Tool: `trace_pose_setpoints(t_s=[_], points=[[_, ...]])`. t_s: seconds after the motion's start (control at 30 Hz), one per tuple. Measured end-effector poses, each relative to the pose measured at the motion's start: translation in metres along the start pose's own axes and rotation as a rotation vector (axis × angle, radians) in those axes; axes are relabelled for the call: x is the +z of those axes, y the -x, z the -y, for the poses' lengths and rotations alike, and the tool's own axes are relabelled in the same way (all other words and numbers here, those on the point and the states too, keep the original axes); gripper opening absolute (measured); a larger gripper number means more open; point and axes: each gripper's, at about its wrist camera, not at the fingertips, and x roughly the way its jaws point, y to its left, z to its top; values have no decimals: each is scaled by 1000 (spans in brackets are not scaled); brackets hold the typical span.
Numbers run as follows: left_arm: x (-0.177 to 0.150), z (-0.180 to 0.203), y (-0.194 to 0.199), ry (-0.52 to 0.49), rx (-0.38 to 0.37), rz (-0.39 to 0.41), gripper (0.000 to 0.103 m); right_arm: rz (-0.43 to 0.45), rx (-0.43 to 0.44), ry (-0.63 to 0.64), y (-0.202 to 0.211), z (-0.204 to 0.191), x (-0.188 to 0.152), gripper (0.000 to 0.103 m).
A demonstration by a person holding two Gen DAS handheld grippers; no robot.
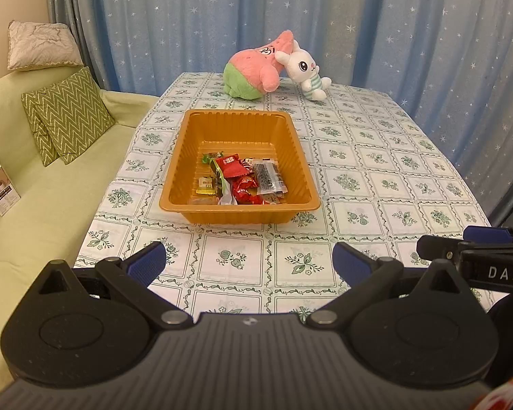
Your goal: Organize snacks
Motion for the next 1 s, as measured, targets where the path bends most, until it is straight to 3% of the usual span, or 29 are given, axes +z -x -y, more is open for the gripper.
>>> trace_pose_setpoints(t_s=[1.0], points=[[-2,3,0,0,-8,0,103,-1,2,-2,0,0,-1,76]])
